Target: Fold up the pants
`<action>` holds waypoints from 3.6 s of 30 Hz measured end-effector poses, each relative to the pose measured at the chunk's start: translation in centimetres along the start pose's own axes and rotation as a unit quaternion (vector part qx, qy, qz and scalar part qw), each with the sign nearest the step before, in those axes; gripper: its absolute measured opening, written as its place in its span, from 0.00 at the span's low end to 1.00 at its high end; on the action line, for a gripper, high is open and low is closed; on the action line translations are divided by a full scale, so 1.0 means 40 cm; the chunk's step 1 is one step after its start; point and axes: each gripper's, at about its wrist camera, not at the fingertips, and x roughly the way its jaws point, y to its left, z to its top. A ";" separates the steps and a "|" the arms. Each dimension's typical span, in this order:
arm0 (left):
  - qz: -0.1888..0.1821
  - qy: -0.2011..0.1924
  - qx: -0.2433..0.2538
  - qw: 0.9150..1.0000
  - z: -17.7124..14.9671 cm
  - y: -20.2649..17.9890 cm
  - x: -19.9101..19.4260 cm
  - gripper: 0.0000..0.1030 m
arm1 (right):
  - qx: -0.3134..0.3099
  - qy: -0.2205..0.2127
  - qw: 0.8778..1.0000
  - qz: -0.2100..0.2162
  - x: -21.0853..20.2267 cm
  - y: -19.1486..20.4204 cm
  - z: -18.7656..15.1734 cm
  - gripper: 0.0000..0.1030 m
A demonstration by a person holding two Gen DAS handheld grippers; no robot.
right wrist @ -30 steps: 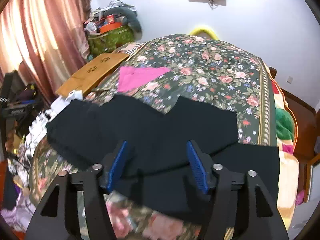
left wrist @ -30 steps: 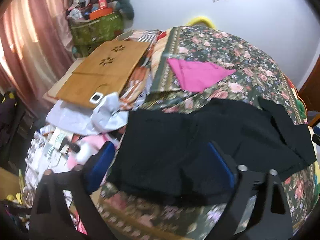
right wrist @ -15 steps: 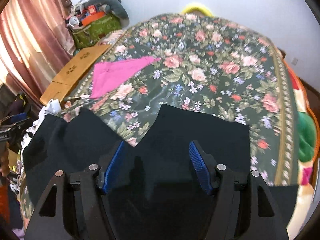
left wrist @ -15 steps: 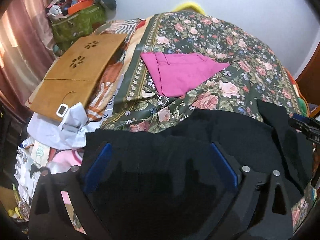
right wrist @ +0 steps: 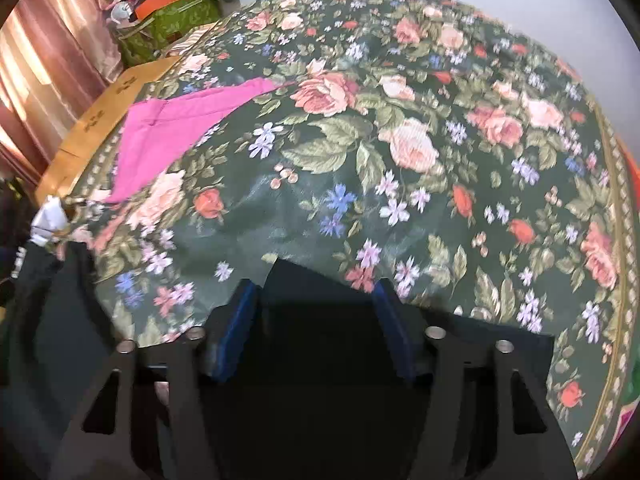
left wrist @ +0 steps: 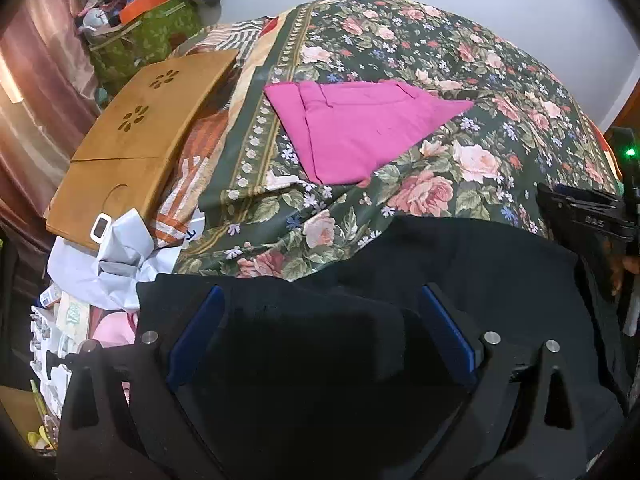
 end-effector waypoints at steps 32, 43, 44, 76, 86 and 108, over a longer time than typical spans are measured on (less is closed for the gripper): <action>-0.067 0.047 0.164 0.983 -0.142 -0.482 -0.093 0.95 | 0.098 -0.158 0.983 -0.002 -0.609 -0.292 -0.312 0.07; -0.085 0.056 0.179 0.979 -0.192 -0.563 -0.105 0.95 | 0.139 -0.084 0.986 -0.019 -0.510 -0.324 -0.553 0.07; -0.086 0.055 0.175 0.979 -0.193 -0.562 -0.104 0.95 | 0.143 -0.080 0.986 -0.021 -0.506 -0.323 -0.567 0.08; -0.058 -0.099 0.033 0.993 -0.110 -0.071 -0.304 0.95 | 0.037 -0.173 0.984 0.002 -0.594 0.055 -0.295 0.61; 0.008 -0.043 -0.032 0.998 -0.085 0.262 -0.173 0.95 | -0.023 -0.119 0.990 0.065 -0.412 0.234 -0.128 0.61; -0.110 0.070 -0.075 0.989 -0.076 0.353 0.115 0.44 | -0.121 0.068 0.984 0.109 0.081 0.462 0.085 0.31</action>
